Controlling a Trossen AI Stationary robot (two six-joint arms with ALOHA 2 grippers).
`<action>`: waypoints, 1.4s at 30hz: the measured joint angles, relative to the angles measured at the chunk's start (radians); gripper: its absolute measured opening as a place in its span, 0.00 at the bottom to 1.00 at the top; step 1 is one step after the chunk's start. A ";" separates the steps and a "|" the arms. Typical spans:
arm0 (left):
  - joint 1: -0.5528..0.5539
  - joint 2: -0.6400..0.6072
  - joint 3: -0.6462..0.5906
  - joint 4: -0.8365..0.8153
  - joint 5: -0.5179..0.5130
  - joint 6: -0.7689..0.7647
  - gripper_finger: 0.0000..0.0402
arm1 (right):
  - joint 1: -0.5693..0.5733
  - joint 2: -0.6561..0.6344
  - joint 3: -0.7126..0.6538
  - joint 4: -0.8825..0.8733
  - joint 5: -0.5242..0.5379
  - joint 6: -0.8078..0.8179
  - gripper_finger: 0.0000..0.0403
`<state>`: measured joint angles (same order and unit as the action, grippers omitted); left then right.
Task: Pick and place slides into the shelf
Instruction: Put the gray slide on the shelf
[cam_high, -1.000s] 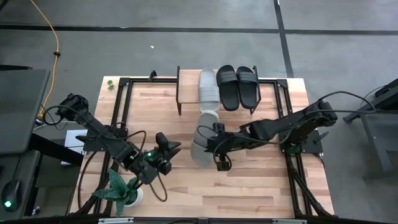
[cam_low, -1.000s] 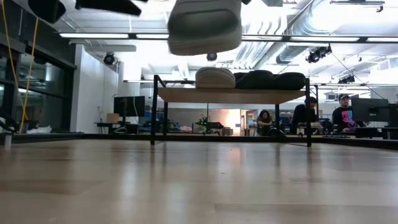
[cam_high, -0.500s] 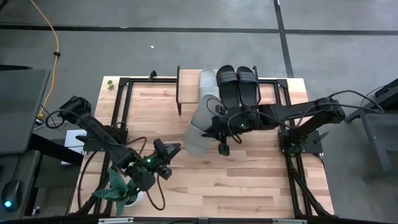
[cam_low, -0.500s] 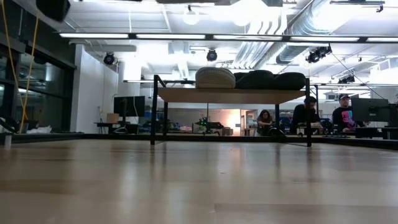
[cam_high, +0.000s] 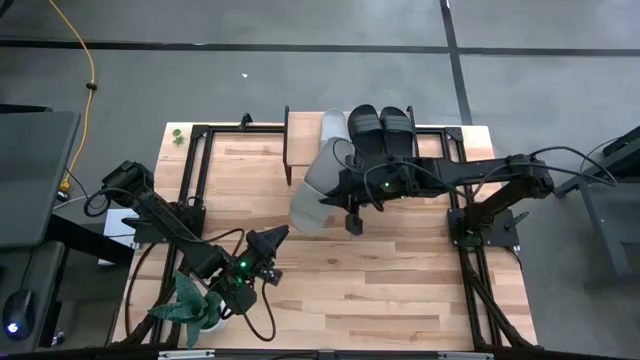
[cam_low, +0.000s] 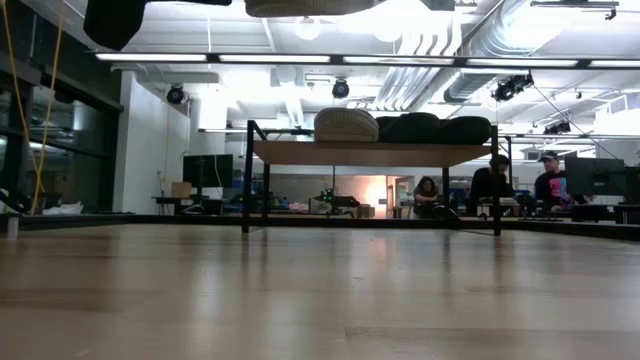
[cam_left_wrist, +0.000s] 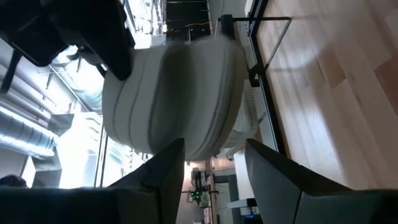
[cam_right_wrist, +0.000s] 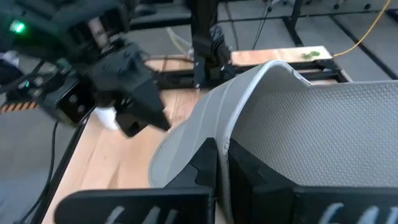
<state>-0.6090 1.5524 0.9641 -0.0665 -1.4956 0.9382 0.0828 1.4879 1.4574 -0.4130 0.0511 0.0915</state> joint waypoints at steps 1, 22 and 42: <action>0.000 0.000 0.004 0.000 0.000 0.000 0.39 | -0.005 0.000 0.000 0.011 0.000 0.003 0.00; 0.039 0.000 0.011 -0.002 -0.011 0.038 0.39 | -0.089 0.001 0.000 0.129 -0.124 0.024 0.00; 0.072 0.000 0.071 -0.001 0.004 0.063 0.39 | -0.143 0.002 0.000 0.119 -0.116 0.034 0.00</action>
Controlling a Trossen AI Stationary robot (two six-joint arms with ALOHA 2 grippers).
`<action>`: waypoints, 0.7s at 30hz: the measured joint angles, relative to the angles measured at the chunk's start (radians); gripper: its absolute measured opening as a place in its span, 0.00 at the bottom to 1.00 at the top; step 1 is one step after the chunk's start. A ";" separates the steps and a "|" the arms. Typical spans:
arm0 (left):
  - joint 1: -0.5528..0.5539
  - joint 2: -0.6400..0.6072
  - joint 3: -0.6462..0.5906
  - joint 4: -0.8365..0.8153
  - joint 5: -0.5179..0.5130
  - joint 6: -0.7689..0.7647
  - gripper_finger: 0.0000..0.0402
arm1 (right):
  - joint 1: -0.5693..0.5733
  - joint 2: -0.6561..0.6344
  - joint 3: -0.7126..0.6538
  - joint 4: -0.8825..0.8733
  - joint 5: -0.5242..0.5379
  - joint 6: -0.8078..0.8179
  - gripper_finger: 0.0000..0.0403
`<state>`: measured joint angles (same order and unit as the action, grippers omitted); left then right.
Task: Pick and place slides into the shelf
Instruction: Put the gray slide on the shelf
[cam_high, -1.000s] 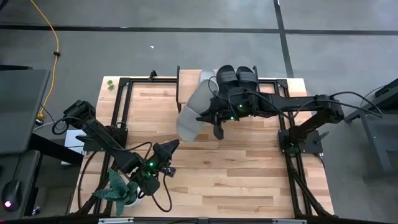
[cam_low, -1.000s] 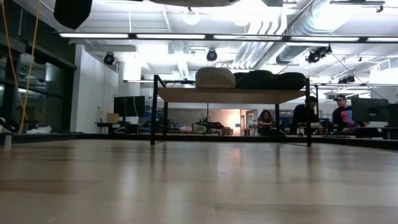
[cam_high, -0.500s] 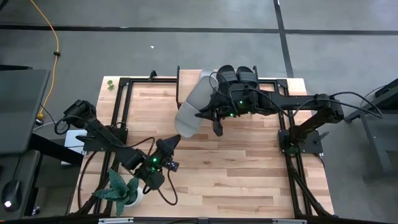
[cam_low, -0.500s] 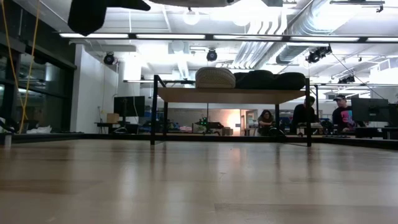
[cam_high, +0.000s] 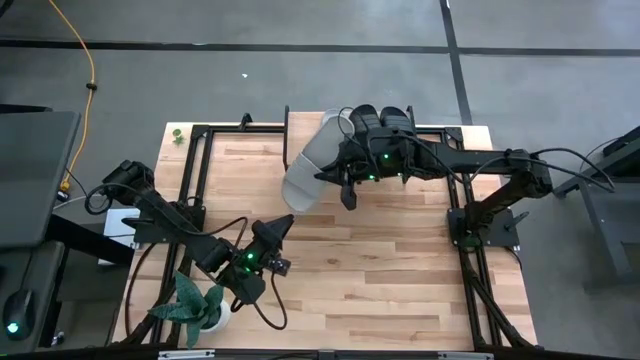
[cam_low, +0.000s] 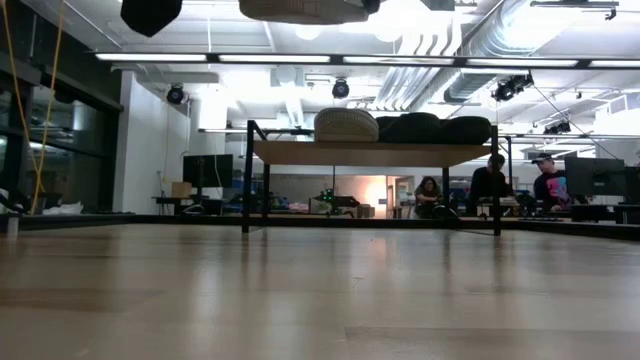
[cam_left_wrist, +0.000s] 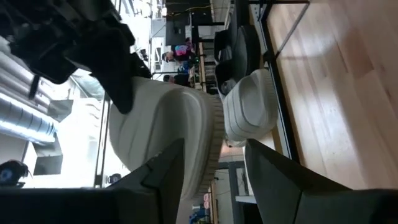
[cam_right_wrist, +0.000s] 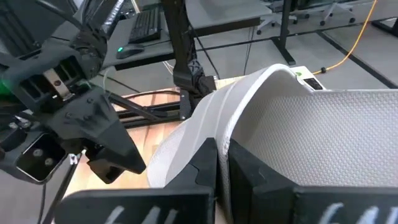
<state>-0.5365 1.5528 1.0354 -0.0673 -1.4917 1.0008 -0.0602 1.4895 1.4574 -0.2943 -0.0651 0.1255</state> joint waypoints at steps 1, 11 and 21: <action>0.000 0.000 0.002 0.000 -0.001 -0.002 0.39 | 0.000 0.000 0.000 0.000 -0.004 0.004 0.00; 0.001 0.000 0.006 -0.002 0.017 0.033 0.39 | 0.010 0.000 0.000 0.001 -0.020 0.007 0.00; 0.078 0.000 0.007 0.003 0.043 0.077 0.39 | 0.010 0.000 0.000 0.023 -0.051 0.024 0.00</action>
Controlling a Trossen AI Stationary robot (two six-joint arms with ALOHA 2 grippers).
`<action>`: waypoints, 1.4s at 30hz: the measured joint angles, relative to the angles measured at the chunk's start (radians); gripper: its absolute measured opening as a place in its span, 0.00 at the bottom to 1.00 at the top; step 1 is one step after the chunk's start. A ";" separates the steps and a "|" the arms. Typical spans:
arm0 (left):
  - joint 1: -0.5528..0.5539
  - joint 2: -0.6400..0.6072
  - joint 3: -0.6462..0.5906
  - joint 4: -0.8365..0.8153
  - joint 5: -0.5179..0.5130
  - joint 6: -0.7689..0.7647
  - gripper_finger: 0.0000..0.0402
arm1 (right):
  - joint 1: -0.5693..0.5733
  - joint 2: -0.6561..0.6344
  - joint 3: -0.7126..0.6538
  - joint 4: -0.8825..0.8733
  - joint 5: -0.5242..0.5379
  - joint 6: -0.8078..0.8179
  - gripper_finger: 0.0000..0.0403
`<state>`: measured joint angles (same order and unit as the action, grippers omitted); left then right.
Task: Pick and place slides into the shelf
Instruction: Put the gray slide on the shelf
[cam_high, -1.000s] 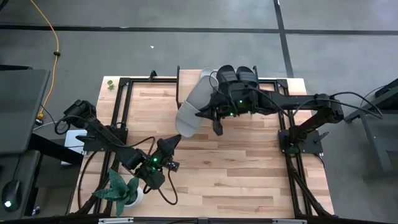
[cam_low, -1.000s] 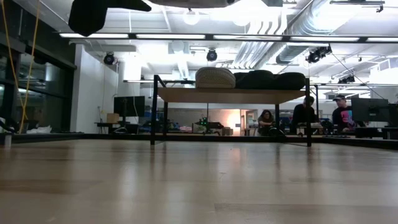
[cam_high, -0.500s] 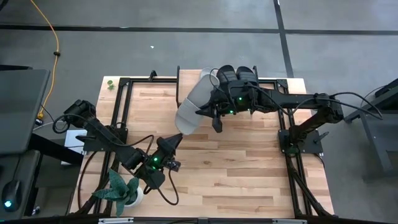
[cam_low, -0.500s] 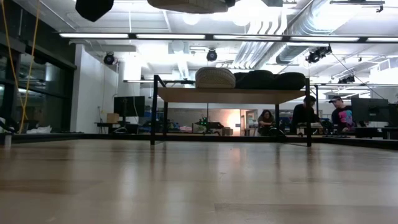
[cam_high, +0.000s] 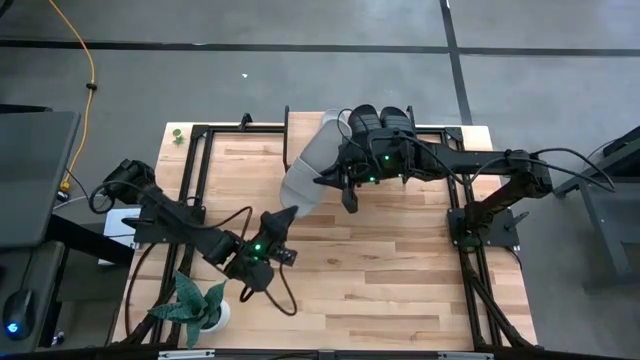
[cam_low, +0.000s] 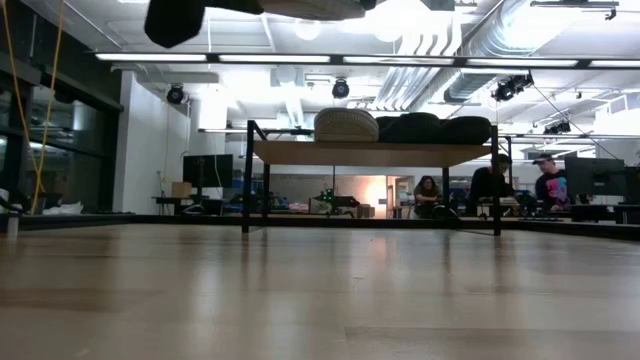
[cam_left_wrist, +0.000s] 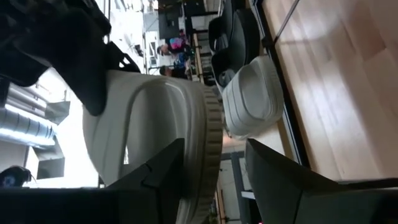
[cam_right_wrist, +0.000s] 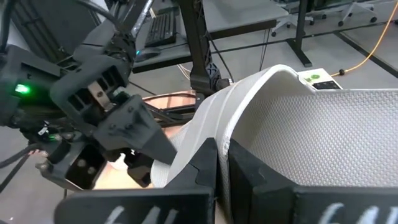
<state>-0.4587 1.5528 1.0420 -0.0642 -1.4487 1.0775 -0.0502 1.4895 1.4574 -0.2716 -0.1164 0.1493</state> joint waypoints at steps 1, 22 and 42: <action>0.008 0.000 0.000 0.004 0.001 0.005 0.39 | 0.000 0.000 0.000 0.000 -0.001 0.000 0.00; 0.014 0.000 0.085 0.010 0.031 0.047 0.30 | 0.046 0.000 0.001 0.007 -0.023 0.000 0.00; 0.014 0.000 0.085 0.011 0.065 0.001 0.04 | 0.044 0.000 0.001 -0.012 -0.025 -0.028 0.00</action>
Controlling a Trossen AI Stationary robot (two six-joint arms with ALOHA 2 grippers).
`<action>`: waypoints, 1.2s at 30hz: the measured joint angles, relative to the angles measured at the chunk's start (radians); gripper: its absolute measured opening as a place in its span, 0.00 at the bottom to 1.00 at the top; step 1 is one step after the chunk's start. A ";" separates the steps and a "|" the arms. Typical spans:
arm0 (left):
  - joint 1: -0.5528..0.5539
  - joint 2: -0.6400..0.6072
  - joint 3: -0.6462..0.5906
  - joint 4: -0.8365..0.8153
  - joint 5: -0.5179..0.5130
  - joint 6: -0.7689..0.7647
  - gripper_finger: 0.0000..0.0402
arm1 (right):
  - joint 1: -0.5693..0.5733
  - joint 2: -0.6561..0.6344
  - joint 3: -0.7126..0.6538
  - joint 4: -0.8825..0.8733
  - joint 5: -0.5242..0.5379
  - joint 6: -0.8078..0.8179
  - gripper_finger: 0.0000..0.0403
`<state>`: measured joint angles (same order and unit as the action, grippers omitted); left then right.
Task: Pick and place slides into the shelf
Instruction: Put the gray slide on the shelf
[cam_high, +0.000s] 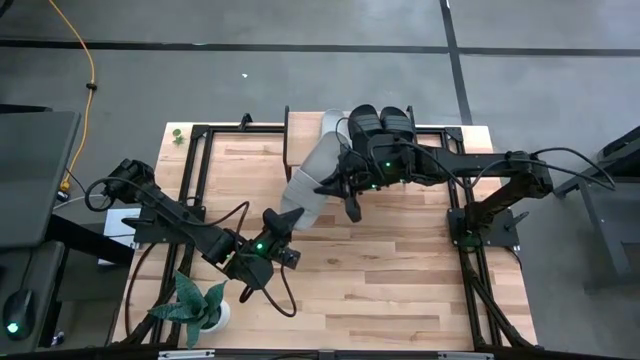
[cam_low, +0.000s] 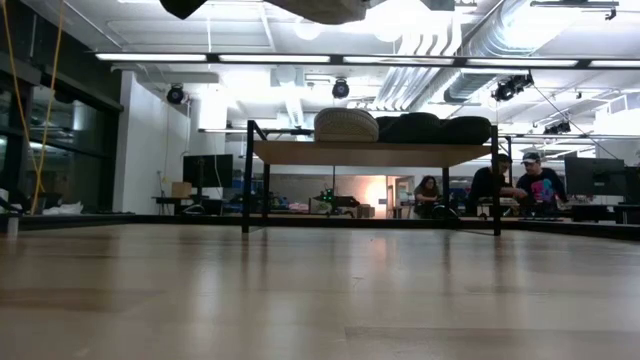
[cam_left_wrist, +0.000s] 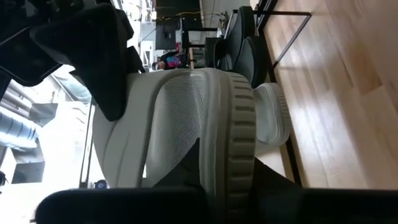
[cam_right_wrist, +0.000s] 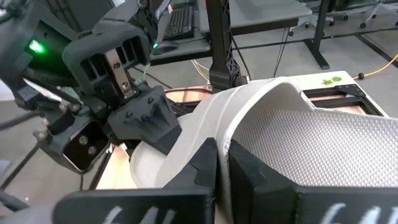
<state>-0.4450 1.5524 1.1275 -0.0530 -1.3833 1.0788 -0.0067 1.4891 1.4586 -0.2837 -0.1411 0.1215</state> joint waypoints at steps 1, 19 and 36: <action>0.000 0.000 0.000 0.000 0.002 -0.006 0.04 | 0.000 0.000 0.000 -0.006 -0.002 -0.010 0.02; 0.000 0.001 -0.006 0.000 -0.009 -0.085 0.04 | -0.026 -0.034 0.044 -0.062 0.233 -0.147 0.50; 0.056 0.002 -0.068 -0.007 -0.102 -0.269 0.04 | 0.011 -0.065 0.050 -0.296 0.400 -0.103 0.52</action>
<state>-0.3895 1.5539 1.0598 -0.0602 -1.4851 0.8097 0.0042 1.4237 1.5089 -0.5801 0.2584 0.0189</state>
